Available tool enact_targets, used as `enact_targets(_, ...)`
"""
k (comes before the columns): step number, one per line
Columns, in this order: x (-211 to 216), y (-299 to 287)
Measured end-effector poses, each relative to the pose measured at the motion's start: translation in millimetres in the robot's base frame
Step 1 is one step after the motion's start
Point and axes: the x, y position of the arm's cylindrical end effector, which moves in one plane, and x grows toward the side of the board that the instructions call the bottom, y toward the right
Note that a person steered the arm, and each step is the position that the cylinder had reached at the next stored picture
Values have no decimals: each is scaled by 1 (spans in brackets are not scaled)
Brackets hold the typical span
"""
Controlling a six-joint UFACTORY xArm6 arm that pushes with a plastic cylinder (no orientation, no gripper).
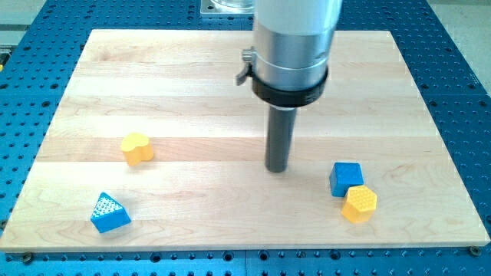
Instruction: Touch the blue cube
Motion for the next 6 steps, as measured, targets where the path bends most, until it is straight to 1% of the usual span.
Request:
enact_targets(1, 0, 48)
enact_targets(2, 0, 67)
enact_targets(3, 2, 38)
enact_targets(4, 25, -31)
enact_targets(5, 63, -122)
enact_targets(6, 38, -215)
